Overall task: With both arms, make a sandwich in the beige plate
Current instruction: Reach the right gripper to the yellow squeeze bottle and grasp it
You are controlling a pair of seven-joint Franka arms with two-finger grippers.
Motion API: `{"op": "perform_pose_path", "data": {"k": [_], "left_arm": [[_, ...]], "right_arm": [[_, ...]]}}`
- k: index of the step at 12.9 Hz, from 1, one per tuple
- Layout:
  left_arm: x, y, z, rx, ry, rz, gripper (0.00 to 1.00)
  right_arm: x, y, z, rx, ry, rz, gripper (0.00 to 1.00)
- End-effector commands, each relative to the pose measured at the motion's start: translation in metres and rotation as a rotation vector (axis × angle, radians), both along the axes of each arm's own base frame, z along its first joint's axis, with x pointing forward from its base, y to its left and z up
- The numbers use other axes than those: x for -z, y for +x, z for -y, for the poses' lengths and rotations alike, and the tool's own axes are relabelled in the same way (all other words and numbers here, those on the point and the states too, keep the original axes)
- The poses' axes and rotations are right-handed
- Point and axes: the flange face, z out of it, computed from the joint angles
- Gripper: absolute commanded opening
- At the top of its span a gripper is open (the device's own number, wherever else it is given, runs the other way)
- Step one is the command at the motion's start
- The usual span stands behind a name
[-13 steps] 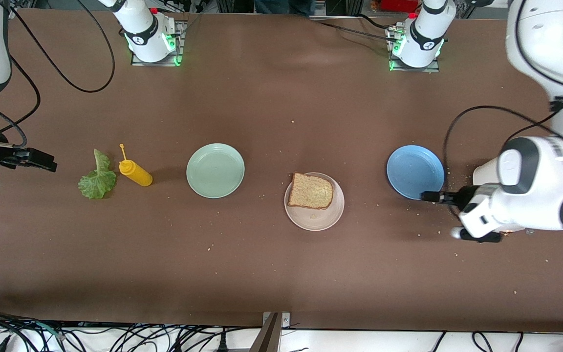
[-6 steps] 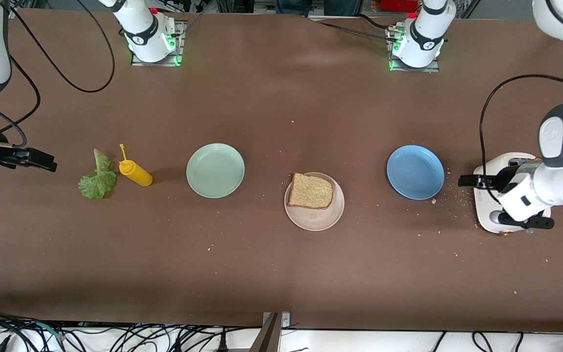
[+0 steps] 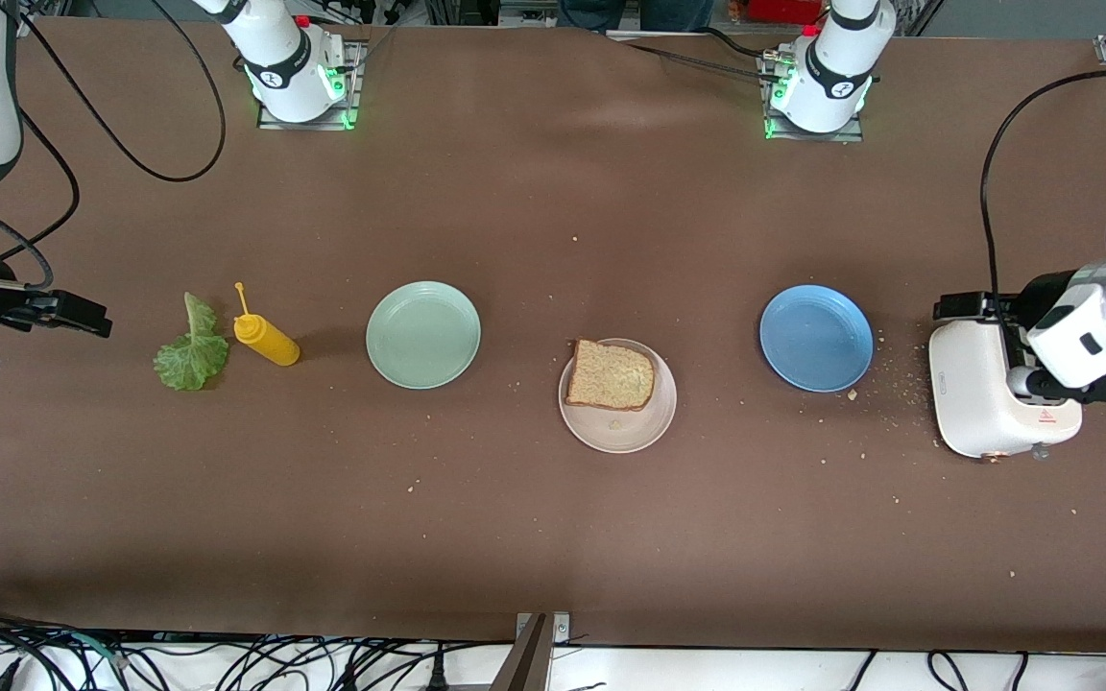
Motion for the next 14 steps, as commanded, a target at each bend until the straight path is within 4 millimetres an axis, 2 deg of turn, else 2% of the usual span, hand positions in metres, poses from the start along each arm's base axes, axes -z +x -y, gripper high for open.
{"op": "perform_pose_path", "data": {"k": [1,3,4,5,6,8,11,14], "left_arm": [[-0.036,-0.021,0.001,0.015,0.102,0.018,1.00],[-0.053,-0.038,-0.008,0.008,0.103,0.036,1.00],[-0.062,-0.047,-0.008,0.005,0.097,0.050,1.00],[-0.072,-0.053,-0.007,-0.001,0.089,0.077,1.00],[-0.081,-0.054,-0.006,-0.002,0.081,0.124,1.00],[-0.095,-0.056,-0.005,-0.005,0.067,0.192,1.00],[-0.100,-0.068,-0.002,-0.040,0.052,0.230,1.00],[-0.103,-0.067,-0.005,-0.057,0.055,0.225,1.00]], "right_arm": [[0.000,0.000,-0.005,-0.017,0.039,-0.006,1.00],[0.005,0.001,-0.010,-0.031,0.099,-0.015,1.00],[0.006,-0.001,-0.011,-0.110,0.136,-0.025,1.00],[0.009,-0.002,-0.004,-0.234,0.175,-0.020,1.00],[0.017,-0.004,0.013,-0.351,0.222,-0.014,1.00],[0.038,-0.010,0.038,-0.499,0.336,0.011,1.00],[0.076,-0.021,0.055,-0.708,0.436,0.046,1.00],[0.114,-0.036,0.073,-0.828,0.536,0.105,0.99]]}}
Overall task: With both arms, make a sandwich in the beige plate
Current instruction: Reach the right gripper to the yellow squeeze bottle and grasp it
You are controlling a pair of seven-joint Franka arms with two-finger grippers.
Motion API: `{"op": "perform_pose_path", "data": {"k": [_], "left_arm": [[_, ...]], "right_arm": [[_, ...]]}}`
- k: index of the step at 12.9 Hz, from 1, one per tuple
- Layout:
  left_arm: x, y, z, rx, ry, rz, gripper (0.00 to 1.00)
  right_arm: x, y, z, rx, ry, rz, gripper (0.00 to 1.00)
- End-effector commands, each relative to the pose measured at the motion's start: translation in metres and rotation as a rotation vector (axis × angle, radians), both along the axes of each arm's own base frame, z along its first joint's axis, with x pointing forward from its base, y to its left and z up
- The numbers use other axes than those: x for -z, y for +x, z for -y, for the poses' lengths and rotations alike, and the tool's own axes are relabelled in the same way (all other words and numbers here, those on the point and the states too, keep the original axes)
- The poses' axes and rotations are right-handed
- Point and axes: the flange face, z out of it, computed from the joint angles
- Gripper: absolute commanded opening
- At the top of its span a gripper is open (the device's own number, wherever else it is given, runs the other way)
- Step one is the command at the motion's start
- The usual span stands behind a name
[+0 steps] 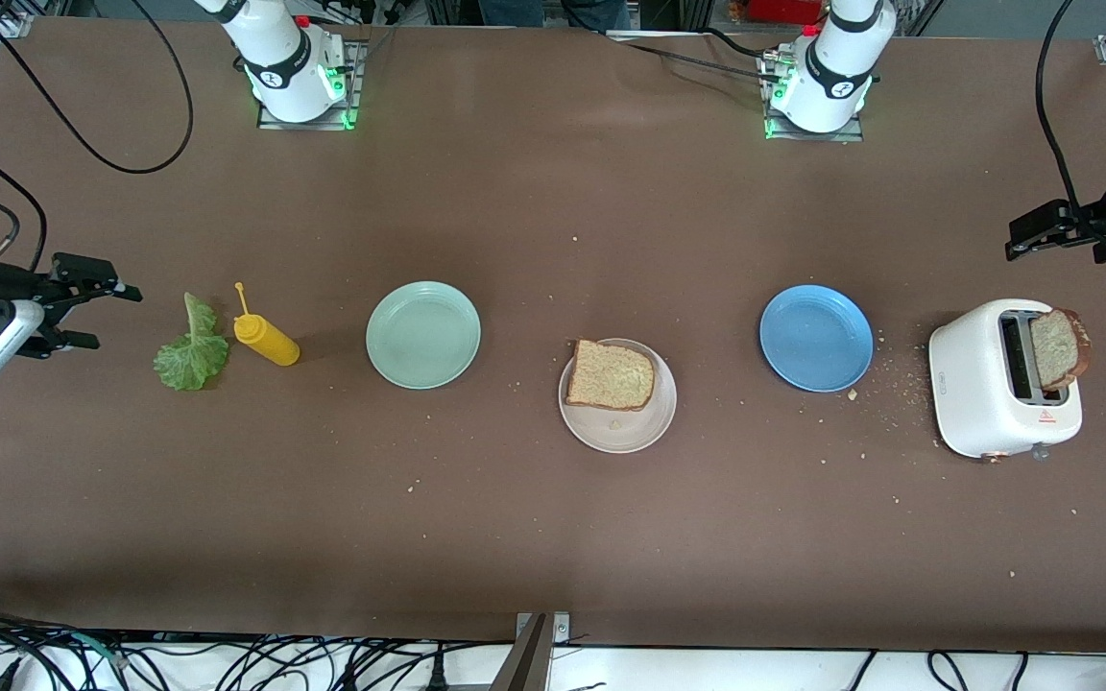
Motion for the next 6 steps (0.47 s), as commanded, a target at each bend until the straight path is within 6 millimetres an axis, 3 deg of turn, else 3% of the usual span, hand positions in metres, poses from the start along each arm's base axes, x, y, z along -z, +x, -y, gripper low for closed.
{"op": "perform_pose_path", "data": {"k": [1,6], "left_arm": [[-0.006,-0.007,-0.001,-0.011,-0.017,0.017,1.00],[-0.010,-0.009,0.003,-0.005,-0.025,0.019,1.00]], "right_arm": [[0.033,-0.018,0.011,-0.097,0.128,0.058,0.99],[0.124,-0.030,0.037,-0.274,0.349,0.191,0.99]]}}
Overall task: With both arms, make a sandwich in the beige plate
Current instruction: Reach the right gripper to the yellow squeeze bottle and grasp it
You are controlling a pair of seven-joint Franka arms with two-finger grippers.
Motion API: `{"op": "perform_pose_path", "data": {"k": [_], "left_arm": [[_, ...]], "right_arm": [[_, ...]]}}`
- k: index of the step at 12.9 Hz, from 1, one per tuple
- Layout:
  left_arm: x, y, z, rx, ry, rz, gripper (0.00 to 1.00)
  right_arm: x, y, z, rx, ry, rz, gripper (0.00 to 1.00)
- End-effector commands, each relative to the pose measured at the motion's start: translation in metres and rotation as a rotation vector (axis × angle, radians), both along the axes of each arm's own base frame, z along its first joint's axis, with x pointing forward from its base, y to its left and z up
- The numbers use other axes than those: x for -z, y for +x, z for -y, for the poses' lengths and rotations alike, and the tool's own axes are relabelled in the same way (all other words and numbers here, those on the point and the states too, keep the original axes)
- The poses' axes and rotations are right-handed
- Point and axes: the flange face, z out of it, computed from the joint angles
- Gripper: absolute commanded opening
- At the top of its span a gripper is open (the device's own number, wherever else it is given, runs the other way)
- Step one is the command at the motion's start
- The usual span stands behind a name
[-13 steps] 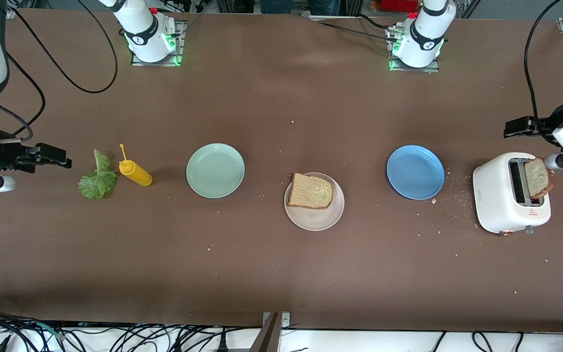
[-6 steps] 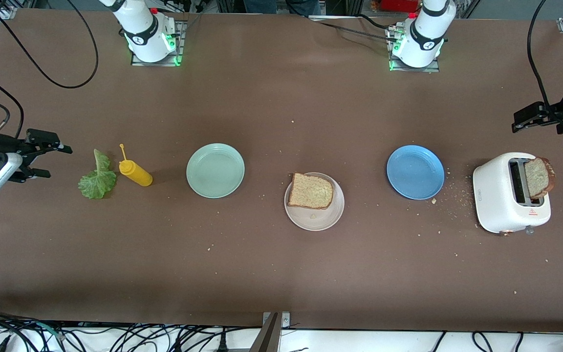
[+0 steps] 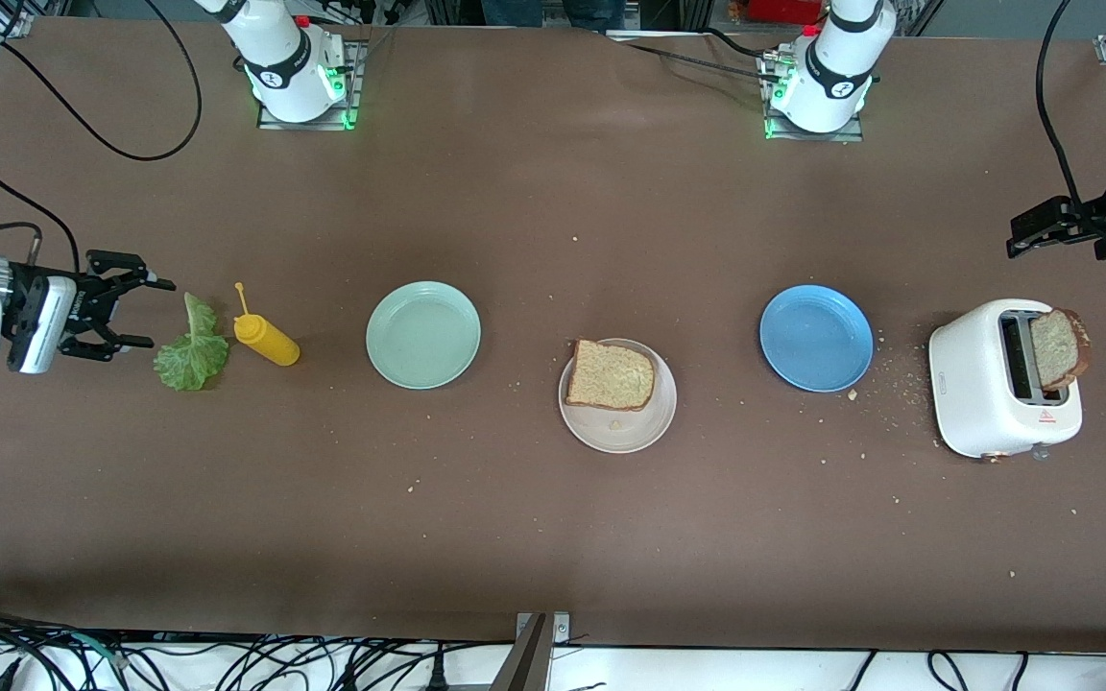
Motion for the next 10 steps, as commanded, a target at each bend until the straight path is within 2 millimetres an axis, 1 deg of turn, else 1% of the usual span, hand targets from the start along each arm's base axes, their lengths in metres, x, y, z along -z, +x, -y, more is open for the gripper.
{"op": "perform_pose_path", "data": {"k": [1,3,4,5,7,10], "left_arm": [[-0.005,-0.007,0.003,-0.005,-0.024,0.011,1.00],[-0.003,-0.006,0.003,-0.008,-0.043,0.010,1.00],[0.000,-0.005,0.002,-0.011,-0.046,0.006,1.00],[0.000,-0.005,0.000,-0.014,-0.046,0.007,1.00],[0.000,-0.004,0.001,-0.013,-0.047,0.007,1.00],[0.008,-0.002,0.001,-0.013,-0.046,-0.007,1.00]], "right_arm": [[0.046,-0.002,0.014,-0.072,0.116,0.088,0.99],[0.083,-0.005,0.023,-0.102,0.184,0.138,0.99],[0.100,-0.007,0.024,-0.112,0.222,0.168,0.99],[0.114,-0.011,0.021,-0.120,0.269,0.188,0.99],[0.139,-0.017,0.021,-0.112,0.340,0.217,0.99],[0.175,-0.021,0.010,-0.096,0.451,0.268,0.99]]}}
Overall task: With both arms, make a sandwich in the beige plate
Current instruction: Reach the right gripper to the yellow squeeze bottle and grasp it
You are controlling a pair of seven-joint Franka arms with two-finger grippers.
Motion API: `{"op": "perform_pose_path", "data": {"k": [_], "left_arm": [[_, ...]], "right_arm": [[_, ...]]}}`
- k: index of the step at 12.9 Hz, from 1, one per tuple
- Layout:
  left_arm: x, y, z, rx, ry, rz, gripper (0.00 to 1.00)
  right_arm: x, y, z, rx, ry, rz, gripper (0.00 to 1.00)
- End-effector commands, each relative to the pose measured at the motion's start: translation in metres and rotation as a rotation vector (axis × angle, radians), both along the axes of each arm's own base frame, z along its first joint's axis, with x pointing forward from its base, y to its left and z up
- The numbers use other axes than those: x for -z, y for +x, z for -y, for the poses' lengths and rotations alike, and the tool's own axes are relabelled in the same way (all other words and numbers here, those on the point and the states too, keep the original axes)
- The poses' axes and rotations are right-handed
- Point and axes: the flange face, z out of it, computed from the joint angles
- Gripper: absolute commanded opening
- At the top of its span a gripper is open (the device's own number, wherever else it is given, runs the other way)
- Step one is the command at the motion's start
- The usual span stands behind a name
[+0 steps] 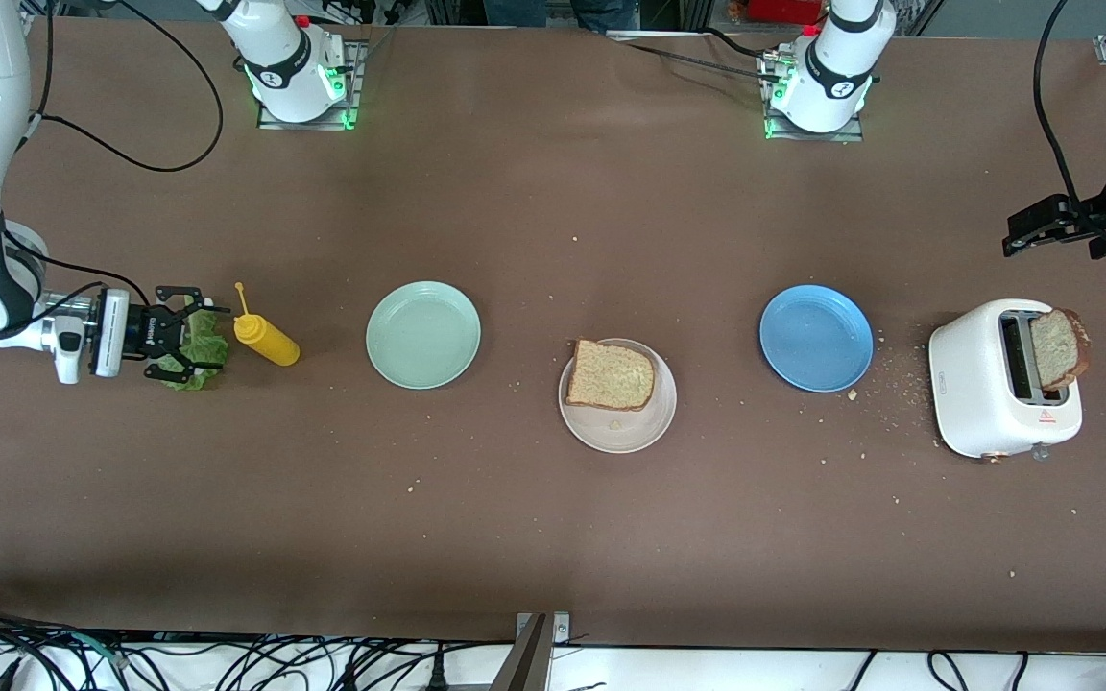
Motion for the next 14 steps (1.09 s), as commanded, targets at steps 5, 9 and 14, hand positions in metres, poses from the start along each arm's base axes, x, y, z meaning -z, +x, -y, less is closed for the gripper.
{"op": "perform_pose_path", "data": {"k": [5,9,14], "left_arm": [[0.005,-0.002,0.000,-0.012,-0.026,-0.001,1.00],[0.006,-0.002,0.000,-0.011,-0.026,-0.003,1.00],[0.007,-0.001,0.000,-0.011,-0.026,-0.006,1.00]], "right_arm": [[0.048,0.000,-0.027,0.024,0.149,0.073,0.99],[0.055,0.001,-0.038,0.035,0.168,0.079,0.84],[0.071,0.008,-0.047,0.033,0.161,0.174,0.00]]}}
